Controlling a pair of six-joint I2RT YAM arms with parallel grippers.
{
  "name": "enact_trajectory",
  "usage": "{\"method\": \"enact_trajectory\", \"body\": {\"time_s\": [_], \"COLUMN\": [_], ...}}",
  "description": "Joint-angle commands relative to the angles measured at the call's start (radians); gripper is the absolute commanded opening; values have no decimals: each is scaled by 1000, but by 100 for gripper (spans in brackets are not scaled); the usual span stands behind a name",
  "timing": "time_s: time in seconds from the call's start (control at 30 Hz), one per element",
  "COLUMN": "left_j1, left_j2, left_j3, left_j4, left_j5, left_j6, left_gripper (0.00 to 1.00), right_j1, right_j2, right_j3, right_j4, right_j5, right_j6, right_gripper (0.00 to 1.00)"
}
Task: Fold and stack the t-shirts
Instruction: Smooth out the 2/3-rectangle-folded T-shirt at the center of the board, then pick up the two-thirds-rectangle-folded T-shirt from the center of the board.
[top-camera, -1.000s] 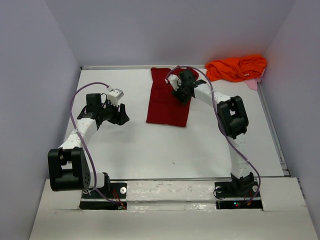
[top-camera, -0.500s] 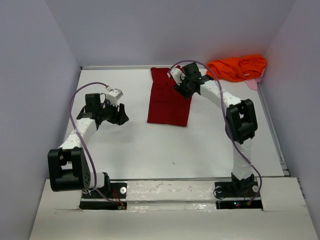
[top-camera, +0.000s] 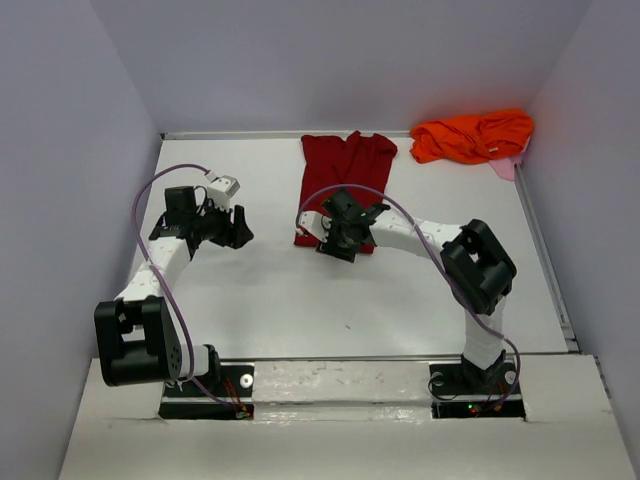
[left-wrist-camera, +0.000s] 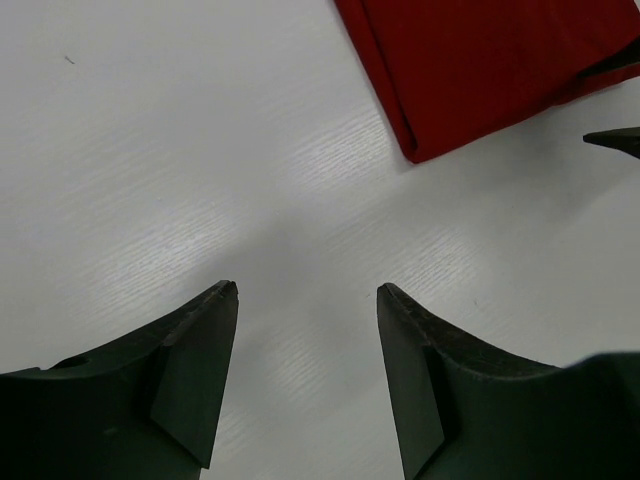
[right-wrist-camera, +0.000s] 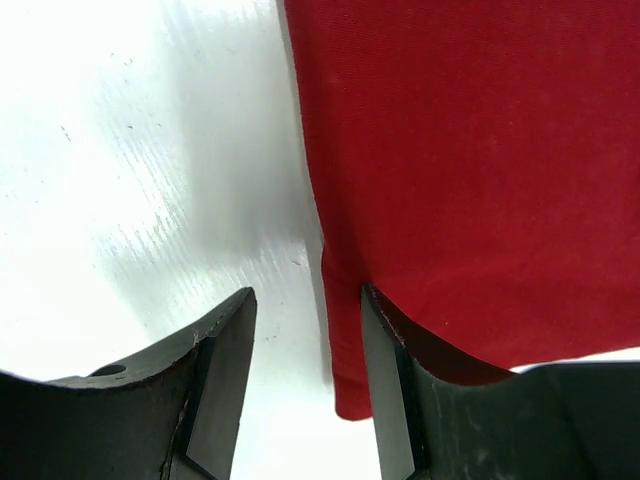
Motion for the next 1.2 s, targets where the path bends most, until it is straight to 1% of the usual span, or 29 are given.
{"method": "enact_trajectory", "body": {"time_s": [0.0, 0.23, 0.53, 0.63, 0.7, 0.73, 0.8, 0.83, 0.9, 0.93, 1.07, 1.17], "left_j1": [12, 24, 27, 27, 29, 29, 29, 29, 29, 29, 29, 30], "left_j2": [-36, -45, -38, -33, -32, -32, -32, -32, -32, -30, -19, -15], "left_j3": [2, -2, 2, 3, 5, 5, 5, 5, 5, 5, 9, 12], "left_j4": [23, 23, 18, 17, 17, 18, 17, 15, 15, 15, 12, 10], "left_j5": [4, 14, 21, 22, 24, 24, 25, 27, 27, 27, 28, 31], "left_j6": [-11, -10, -8, -8, -10, -7, -7, -7, -7, -7, -5, -4], "left_gripper": [68, 69, 69, 69, 69, 69, 69, 69, 69, 69, 69, 69], "right_j1": [5, 14, 14, 14, 14, 14, 14, 23, 23, 23, 43, 64], "right_j2": [-7, 52, 121, 145, 156, 165, 168, 170, 167, 152, 86, 15], "right_j3": [11, 32, 77, 95, 102, 105, 106, 102, 94, 74, 8, -52], "right_j4": [70, 113, 121, 124, 125, 127, 127, 127, 126, 126, 90, 35], "right_j5": [37, 48, 14, 20, 22, 24, 24, 25, 28, 28, 14, -48], "right_j6": [13, 24, 56, 54, 54, 56, 56, 56, 54, 48, 38, 39], "right_gripper": [52, 52, 52, 50, 48, 45, 34, 19, 4, 0, 0, 0]}}
